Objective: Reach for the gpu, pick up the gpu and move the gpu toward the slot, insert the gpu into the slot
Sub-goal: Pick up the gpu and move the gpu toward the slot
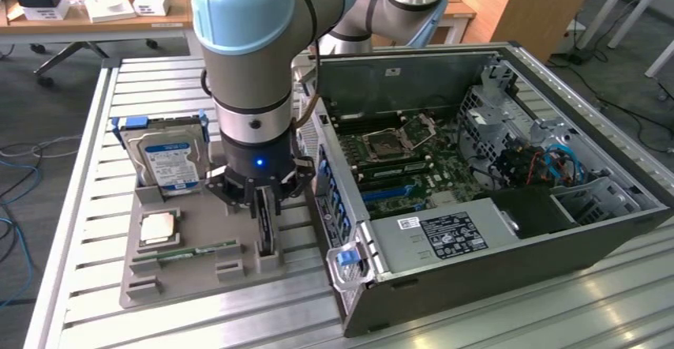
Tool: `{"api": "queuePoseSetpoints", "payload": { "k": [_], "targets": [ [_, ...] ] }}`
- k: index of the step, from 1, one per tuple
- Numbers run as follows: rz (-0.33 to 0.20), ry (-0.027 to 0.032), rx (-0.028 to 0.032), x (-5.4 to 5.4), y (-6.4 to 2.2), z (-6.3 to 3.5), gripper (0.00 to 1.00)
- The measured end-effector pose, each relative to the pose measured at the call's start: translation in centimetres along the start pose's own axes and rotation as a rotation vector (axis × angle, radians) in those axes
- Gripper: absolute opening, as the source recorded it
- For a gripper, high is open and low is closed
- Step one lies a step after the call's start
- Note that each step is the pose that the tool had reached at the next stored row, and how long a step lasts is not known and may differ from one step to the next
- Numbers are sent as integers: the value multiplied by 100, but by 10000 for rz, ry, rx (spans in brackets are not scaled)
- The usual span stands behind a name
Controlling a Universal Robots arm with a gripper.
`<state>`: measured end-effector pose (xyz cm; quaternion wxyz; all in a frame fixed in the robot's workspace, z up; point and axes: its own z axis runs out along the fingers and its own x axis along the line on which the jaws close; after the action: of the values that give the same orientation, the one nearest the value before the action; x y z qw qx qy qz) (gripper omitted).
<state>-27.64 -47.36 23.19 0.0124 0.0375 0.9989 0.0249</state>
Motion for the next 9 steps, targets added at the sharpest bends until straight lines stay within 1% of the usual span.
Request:
{"api": "queuePoseSetpoints", "payload": {
  "k": [9],
  "targets": [
    [0,0,-2,3,0,0,40]
  ]
}}
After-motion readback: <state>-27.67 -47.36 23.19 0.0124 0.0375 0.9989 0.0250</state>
